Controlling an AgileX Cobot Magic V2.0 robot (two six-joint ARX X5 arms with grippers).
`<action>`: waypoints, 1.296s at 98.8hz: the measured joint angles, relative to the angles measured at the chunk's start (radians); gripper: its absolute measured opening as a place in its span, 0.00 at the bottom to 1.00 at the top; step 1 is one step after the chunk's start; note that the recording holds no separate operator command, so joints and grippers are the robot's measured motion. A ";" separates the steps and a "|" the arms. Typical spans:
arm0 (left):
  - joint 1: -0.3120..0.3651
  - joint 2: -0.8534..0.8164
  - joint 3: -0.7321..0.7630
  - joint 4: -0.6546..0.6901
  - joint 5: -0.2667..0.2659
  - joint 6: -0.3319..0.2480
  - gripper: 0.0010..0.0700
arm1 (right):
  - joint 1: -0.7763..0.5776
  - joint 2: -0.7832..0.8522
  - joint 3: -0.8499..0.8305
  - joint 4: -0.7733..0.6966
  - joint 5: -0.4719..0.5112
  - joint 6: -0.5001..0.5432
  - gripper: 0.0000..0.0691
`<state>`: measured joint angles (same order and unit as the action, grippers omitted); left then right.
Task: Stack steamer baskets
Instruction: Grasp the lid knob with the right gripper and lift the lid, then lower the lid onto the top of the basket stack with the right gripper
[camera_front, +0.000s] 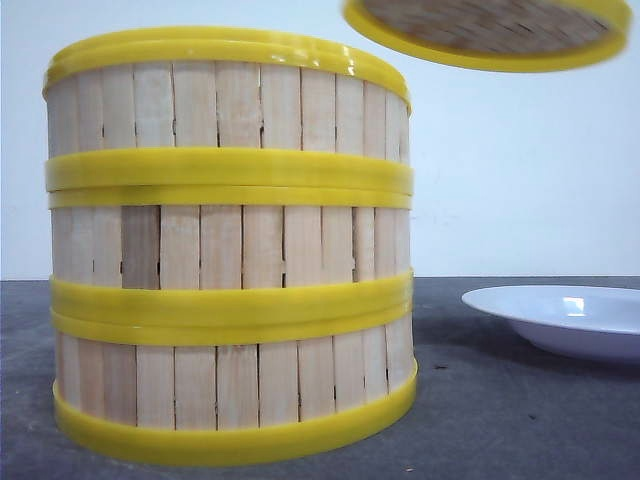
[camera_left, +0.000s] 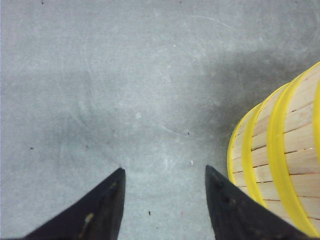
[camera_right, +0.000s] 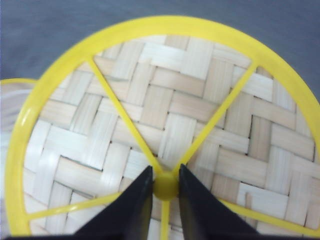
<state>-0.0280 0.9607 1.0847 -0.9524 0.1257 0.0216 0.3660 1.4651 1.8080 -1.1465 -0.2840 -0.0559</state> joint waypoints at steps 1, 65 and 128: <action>0.000 0.000 0.000 0.000 0.000 0.000 0.42 | 0.008 0.004 0.008 -0.005 -0.001 0.000 0.11; 0.000 0.000 0.000 0.000 0.000 0.000 0.42 | 0.382 0.231 0.139 -0.064 0.079 -0.008 0.11; 0.000 0.000 0.000 0.000 0.000 0.000 0.42 | 0.465 0.313 0.140 -0.021 0.103 -0.023 0.11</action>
<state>-0.0284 0.9607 1.0847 -0.9520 0.1257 0.0216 0.8310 1.7779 1.9480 -1.1675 -0.1810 -0.0792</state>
